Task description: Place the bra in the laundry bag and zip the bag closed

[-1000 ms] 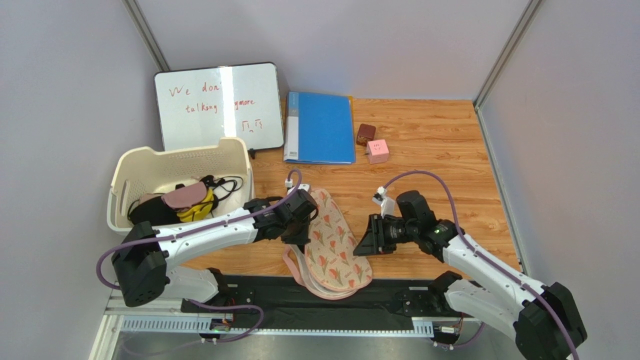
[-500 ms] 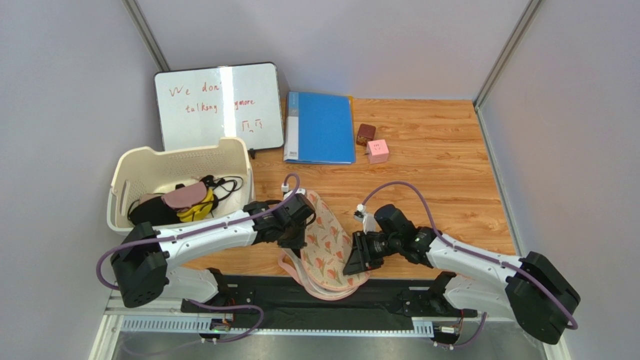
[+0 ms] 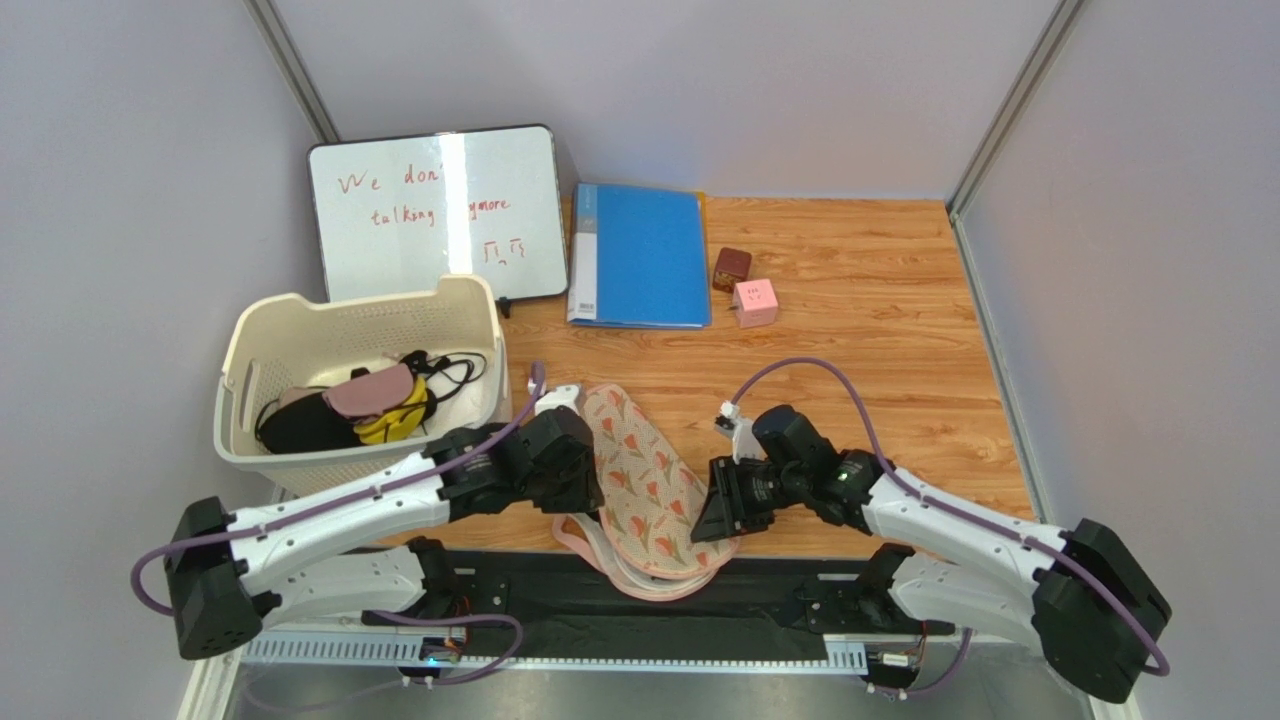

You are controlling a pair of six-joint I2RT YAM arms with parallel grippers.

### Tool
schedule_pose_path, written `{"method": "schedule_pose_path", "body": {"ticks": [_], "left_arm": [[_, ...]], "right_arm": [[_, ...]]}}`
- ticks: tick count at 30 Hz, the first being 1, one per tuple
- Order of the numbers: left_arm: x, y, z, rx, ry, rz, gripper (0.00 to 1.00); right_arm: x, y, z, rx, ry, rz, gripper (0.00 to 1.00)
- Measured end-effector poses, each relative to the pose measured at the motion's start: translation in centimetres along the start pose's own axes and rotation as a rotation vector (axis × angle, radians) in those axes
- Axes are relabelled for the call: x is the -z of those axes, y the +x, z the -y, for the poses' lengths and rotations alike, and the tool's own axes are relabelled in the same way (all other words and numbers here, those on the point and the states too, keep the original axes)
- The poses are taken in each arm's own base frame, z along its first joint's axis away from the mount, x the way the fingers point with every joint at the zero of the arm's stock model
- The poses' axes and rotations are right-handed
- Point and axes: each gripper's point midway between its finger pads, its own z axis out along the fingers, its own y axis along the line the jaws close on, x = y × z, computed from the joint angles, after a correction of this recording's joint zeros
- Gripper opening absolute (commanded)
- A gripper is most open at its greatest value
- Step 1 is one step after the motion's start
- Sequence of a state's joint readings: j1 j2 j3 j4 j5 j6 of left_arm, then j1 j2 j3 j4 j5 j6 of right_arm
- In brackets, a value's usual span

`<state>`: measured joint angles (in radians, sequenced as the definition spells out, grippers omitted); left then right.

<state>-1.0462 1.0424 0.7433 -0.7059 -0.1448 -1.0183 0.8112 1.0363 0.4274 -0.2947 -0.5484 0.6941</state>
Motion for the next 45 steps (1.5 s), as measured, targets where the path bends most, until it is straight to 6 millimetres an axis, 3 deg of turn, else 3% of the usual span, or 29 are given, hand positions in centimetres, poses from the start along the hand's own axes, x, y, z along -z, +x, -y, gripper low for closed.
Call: {"method": "schedule_pose_path", "body": {"ticks": [4,9,13,23,35,45], "left_arm": [[1.0,0.8,-0.6,0.048,0.03,0.018,0.28],[-0.6,4.2,-3.9,0.106,-0.058,-0.049,0.22],[-1.7,5.5,-5.8,0.154,-0.152,-0.07,0.13],[-4.2,4.9,-8.5,0.185,-0.365,-0.022,0.11],[-7.4,1.3,-5.3,0.064,-0.419,-0.013,0.09],[-11.2,-3.8,-1.0,-0.149,-0.422,0.029,0.07]], "right_arm": [[1.2,-0.8,-0.6,0.04,0.017,0.045,0.45],[2.1,-0.9,0.1,0.048,0.069,0.086,0.49],[2.3,-1.4,0.9,0.033,0.108,0.117,0.49],[2.6,-5.8,6.6,-0.101,0.29,0.189,0.38],[1.0,-6.3,7.5,-0.058,0.263,0.144,0.36],[1.0,-3.9,8.4,-0.097,0.247,0.152,0.36]]}}
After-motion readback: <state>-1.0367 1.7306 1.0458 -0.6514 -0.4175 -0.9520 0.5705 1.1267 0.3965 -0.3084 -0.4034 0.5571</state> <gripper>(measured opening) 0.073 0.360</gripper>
